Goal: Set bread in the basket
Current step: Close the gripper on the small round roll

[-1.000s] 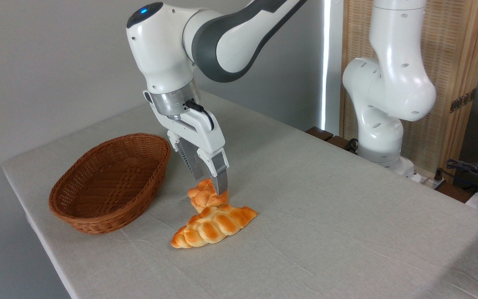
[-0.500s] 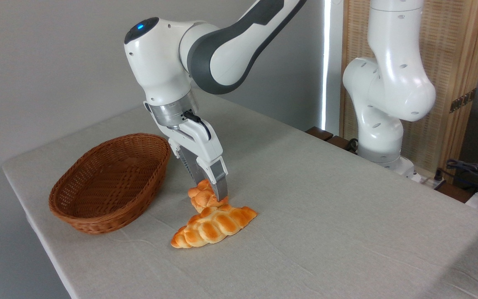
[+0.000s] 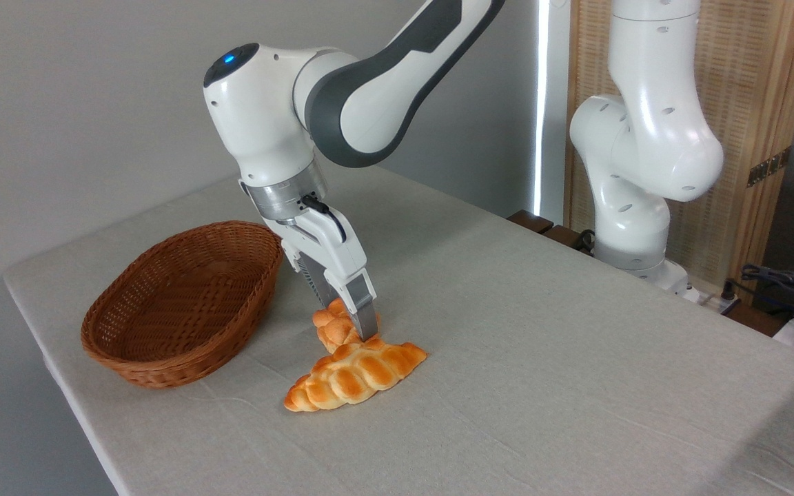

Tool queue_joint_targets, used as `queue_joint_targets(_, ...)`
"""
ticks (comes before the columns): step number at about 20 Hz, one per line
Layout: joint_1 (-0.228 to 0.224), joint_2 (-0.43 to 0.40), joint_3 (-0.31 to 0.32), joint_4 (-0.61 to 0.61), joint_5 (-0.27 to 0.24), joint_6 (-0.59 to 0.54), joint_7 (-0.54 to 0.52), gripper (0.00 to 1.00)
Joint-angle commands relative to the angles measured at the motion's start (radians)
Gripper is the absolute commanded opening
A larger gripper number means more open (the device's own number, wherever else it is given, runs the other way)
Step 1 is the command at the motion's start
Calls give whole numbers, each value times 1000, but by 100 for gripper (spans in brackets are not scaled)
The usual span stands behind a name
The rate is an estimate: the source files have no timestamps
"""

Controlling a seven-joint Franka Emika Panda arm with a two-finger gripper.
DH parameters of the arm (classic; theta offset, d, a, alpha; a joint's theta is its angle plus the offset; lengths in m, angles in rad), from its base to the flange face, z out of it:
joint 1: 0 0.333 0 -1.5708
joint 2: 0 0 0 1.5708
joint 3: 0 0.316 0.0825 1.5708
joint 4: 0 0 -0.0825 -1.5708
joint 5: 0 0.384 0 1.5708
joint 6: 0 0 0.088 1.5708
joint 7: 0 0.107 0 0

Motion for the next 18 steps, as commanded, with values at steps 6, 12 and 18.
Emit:
queue_joint_targets(6, -12, 12, 7, -3, 6, 32, 20, 43)
queue_joint_targets(12, -12, 12, 7, -3, 6, 32, 19, 43)
queue_joint_targets(18, -12, -7, 5, 18, 4, 19, 12, 45)
